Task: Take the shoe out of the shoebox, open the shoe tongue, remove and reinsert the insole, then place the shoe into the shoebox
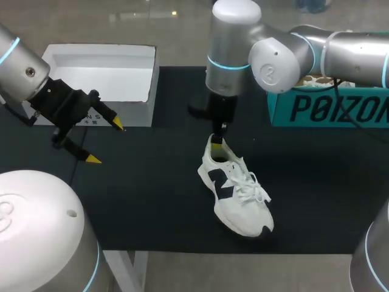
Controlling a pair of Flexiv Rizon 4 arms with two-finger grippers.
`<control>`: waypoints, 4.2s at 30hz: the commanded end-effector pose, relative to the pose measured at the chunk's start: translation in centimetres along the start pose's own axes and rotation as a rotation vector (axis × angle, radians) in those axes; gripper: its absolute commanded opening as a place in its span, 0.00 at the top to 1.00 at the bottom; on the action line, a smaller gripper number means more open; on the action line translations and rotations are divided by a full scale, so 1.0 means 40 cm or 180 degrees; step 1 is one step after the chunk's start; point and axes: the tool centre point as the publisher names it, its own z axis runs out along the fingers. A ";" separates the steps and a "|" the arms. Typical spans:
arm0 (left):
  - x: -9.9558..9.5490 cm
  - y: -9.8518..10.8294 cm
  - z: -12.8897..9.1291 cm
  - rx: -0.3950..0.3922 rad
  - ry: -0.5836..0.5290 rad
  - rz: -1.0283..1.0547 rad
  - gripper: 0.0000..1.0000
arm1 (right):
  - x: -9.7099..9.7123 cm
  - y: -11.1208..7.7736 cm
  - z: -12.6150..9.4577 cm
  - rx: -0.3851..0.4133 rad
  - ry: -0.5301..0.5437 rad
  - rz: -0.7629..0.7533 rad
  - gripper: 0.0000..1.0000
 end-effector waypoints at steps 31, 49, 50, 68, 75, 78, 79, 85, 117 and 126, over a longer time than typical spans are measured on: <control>-0.001 0.000 0.001 -0.0011 0.0009 -0.0001 0.00 | 0.065 -0.066 -0.547 0.0413 -0.0920 0.0290 1.00; -0.001 0.000 0.001 -0.0011 0.0009 -0.0001 0.00 | 0.106 -0.053 -0.671 0.0273 -0.1137 0.0234 1.00; -0.001 0.000 0.001 -0.0011 0.0009 -0.0001 0.00 | 0.106 -0.053 -0.671 0.0273 -0.1137 0.0234 1.00; -0.001 0.000 0.001 -0.0011 0.0009 -0.0001 0.00 | 0.106 -0.053 -0.671 0.0273 -0.1137 0.0234 1.00; -0.001 0.000 0.001 -0.0011 0.0009 -0.0001 0.00 | 0.106 -0.053 -0.671 0.0273 -0.1137 0.0234 1.00; -0.001 0.000 0.001 -0.0011 0.0009 -0.0001 0.00 | 0.106 -0.053 -0.671 0.0273 -0.1137 0.0234 1.00; -0.001 0.000 0.001 -0.0011 0.0009 -0.0001 0.00 | 0.106 -0.053 -0.671 0.0273 -0.1137 0.0234 1.00; -0.001 0.000 0.001 -0.0011 0.0009 -0.0001 0.00 | 0.070 -0.093 -0.670 0.0266 -0.1151 0.0428 1.00; -0.001 0.000 0.001 -0.0011 0.0009 -0.0001 0.00 | -0.201 -0.743 -0.765 0.0387 -0.1251 0.3099 1.00; -0.001 0.000 0.001 -0.0011 0.0009 -0.0001 0.00 | -0.211 -0.739 -0.769 0.0441 -0.1296 0.3050 1.00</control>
